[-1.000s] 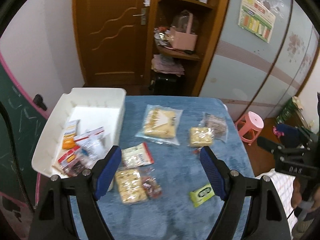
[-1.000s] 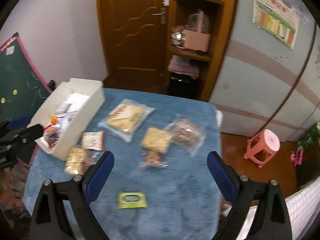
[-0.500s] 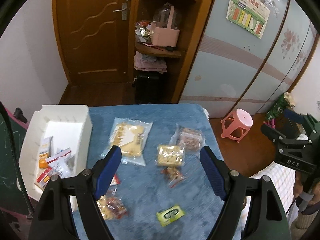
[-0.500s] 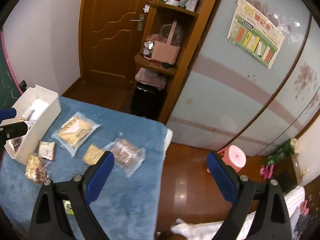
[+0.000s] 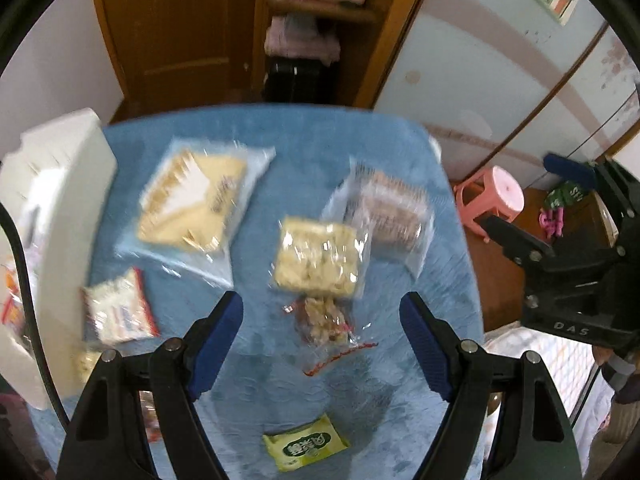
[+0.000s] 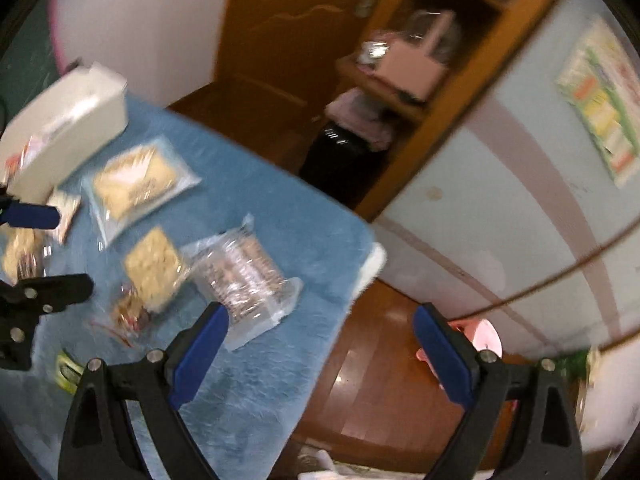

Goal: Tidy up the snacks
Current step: 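Move both grippers back over the remaining snacks on the table, then grasp the nut bag with the left gripper while the right grasps the clear printed bread bag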

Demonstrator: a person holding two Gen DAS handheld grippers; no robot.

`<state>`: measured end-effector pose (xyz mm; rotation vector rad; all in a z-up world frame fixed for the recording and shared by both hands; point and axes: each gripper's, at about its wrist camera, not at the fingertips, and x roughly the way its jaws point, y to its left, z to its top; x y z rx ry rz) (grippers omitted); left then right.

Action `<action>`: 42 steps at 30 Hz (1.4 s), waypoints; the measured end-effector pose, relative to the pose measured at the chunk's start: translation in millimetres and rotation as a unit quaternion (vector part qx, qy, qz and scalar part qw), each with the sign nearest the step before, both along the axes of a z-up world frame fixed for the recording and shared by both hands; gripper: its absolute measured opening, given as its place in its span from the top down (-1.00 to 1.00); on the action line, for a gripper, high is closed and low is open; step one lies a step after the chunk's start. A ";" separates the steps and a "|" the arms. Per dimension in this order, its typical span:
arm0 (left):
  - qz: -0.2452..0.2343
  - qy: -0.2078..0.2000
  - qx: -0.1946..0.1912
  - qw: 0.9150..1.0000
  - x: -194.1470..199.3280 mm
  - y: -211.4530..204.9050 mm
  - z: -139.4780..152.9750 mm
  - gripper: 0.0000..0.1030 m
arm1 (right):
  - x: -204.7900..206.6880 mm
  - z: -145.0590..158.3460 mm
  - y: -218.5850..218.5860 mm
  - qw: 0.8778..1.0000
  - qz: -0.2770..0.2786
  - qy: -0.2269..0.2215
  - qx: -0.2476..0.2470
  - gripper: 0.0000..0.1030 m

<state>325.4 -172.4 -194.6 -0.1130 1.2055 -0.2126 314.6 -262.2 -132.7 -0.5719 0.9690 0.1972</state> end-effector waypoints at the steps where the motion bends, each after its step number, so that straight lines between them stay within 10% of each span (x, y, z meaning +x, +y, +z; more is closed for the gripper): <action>1: 0.000 0.006 0.001 1.000 0.9 -1.5 -7.4 -0.55 | 3.9 -9.9 3.0 1.000 0.011 0.010 -0.005 -0.84; 20: -0.004 0.072 0.011 0.997 -4.6 -17.2 -88.8 -0.55 | 51.3 -76.2 14.0 0.992 0.094 0.086 0.016 -0.84; 29: -0.009 0.060 0.004 0.998 -13.9 -6.5 -87.7 -0.09 | 56.2 -98.8 32.2 0.985 0.125 0.116 0.000 -0.84; 42: 0.000 0.053 -0.054 0.997 -21.9 46.4 -83.3 -0.05 | 49.1 -113.7 41.2 0.992 0.092 0.086 -0.029 -0.68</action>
